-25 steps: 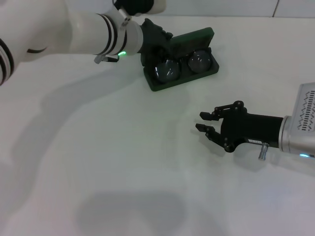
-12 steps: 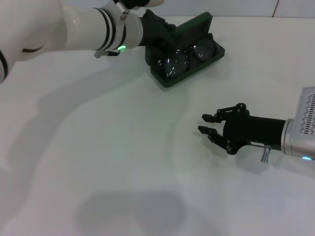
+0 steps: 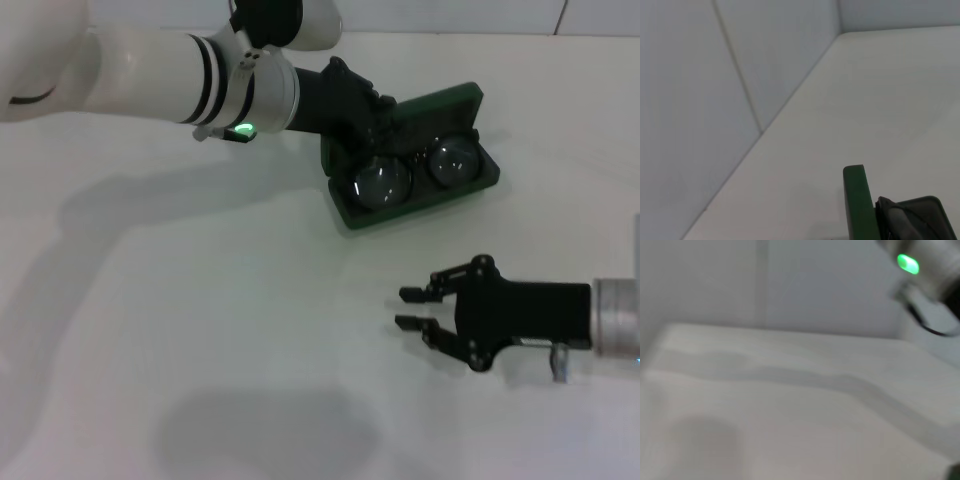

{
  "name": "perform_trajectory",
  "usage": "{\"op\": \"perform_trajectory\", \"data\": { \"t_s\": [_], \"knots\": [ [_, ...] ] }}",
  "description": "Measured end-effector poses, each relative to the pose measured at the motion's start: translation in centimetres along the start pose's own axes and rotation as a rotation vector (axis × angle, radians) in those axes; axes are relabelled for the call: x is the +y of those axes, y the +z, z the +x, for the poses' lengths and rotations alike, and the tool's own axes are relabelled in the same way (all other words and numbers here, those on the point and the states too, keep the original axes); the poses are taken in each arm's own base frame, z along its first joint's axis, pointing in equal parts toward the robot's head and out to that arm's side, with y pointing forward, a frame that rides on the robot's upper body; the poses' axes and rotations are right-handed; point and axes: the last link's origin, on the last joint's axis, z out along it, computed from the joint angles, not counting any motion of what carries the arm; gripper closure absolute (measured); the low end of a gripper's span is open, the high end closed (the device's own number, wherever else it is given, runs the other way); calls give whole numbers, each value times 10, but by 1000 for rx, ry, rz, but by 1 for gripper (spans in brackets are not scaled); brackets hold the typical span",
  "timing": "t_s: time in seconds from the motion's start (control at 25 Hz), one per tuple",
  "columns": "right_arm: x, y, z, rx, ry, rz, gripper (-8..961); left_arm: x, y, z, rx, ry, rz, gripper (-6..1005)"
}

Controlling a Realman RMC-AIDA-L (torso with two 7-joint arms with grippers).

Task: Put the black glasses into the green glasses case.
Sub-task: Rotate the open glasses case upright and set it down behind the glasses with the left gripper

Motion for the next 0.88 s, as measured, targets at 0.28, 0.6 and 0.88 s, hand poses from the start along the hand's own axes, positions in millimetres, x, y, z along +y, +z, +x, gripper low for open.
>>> {"op": "perform_trajectory", "data": {
  "t_s": [0.28,0.6,0.88],
  "knots": [
    [10,-28,-12,-126,9,-87,694,12,-3,-4,-1,-1,-82,802],
    [19,-46,-15,-167,0,-165,692,25,-6,-12,-22,2,-159,796],
    [18,-45,-13,-160,12,-154,690,37,-6,-16,-26,57,-219,792]
  ]
}}
